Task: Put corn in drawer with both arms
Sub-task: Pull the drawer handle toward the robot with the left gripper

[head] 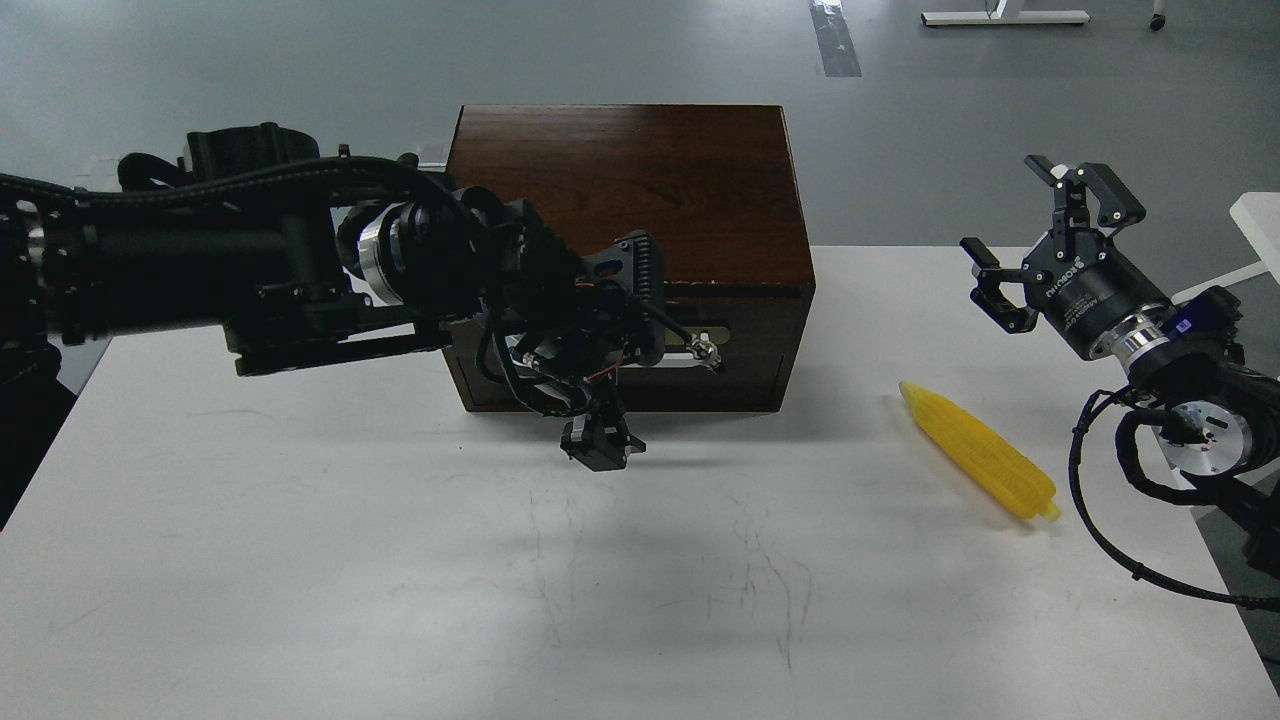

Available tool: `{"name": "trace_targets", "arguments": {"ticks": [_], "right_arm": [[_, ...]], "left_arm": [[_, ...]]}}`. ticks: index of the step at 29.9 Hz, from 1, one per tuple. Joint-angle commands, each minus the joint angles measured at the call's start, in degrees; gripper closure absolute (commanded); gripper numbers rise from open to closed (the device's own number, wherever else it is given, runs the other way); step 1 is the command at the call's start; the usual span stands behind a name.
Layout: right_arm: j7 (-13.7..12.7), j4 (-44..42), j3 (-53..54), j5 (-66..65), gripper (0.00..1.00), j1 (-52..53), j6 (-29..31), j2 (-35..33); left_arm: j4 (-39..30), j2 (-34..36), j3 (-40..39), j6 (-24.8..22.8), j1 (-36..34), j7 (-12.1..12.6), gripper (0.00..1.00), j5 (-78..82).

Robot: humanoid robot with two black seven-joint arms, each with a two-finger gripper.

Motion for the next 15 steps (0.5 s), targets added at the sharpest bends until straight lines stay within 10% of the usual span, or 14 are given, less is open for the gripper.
{"name": "trace_targets", "arguments": {"ticks": [1,15], "right_arm": [[0.0,0.0,0.0,0.0,0.0,0.0,0.0,0.0],[0.0,0.1,0.0,-0.1,0.0,-0.2,-0.1,0.0]], "left_arm": [[-1.8,0.2,0.0,0.0,-0.3,0.0,0.02,-0.1],[-8.5,0.8,-0.1,0.0,-0.7,0.0,0.02,-0.3]]}}
